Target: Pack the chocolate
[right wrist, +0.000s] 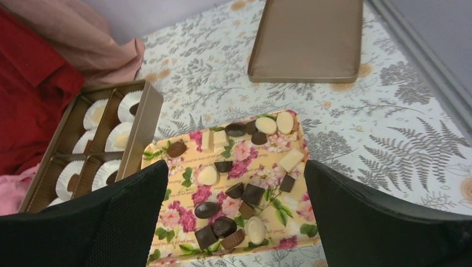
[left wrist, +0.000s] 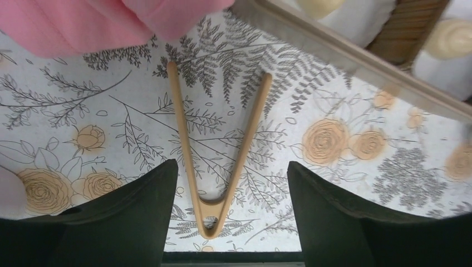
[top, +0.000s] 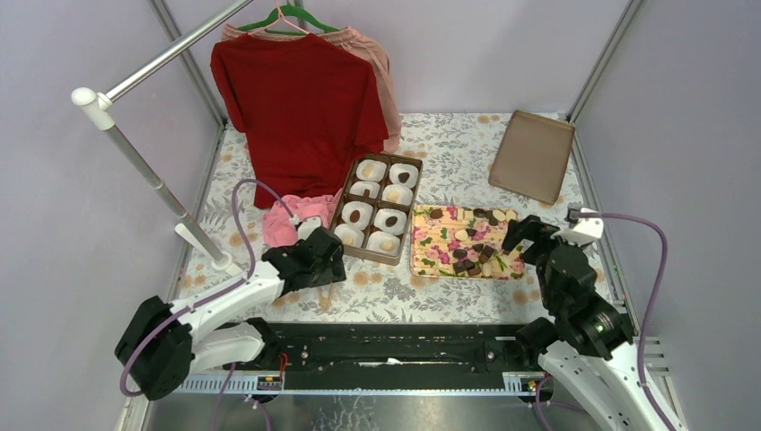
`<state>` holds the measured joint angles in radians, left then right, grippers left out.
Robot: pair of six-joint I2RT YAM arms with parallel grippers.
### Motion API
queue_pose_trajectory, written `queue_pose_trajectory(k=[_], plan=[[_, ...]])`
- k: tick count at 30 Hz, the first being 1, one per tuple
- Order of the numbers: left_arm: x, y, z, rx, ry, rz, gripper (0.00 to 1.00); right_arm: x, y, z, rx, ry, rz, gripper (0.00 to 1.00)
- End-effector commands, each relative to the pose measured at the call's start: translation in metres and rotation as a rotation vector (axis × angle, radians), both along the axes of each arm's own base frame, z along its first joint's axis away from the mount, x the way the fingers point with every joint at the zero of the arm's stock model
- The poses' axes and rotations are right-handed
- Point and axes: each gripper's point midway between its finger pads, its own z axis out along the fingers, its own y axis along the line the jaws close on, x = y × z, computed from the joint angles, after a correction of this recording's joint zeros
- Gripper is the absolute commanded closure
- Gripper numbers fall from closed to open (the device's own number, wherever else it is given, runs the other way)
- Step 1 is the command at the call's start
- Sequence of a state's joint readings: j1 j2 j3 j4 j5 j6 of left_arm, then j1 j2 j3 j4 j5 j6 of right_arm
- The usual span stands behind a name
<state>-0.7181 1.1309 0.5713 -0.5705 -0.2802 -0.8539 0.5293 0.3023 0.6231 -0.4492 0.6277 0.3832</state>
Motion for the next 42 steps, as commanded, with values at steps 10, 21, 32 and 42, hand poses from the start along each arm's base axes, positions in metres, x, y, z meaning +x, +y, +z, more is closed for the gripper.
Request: queue_pose_trajectory(k=[10,21,32,42], plan=[[0.082,-0.009,0.114,-0.038,-0.315,-0.083,0.01,0.036,0.057,-0.032,0.047,0.11,0.161,0.0],[0.192,-0.027,0.118,-0.106,-0.383,-0.073,0.21,0.037,0.064,-0.042,0.043,0.161,0.187,0.0],[0.244,-0.012,0.064,0.084,-0.278,-0.08,0.39,0.034,0.065,-0.047,0.049,0.169,0.192,0.0],[0.241,-0.019,0.038,0.054,-0.196,-0.144,0.65,0.033,0.064,-0.051,0.054,0.177,0.19,0.0]])
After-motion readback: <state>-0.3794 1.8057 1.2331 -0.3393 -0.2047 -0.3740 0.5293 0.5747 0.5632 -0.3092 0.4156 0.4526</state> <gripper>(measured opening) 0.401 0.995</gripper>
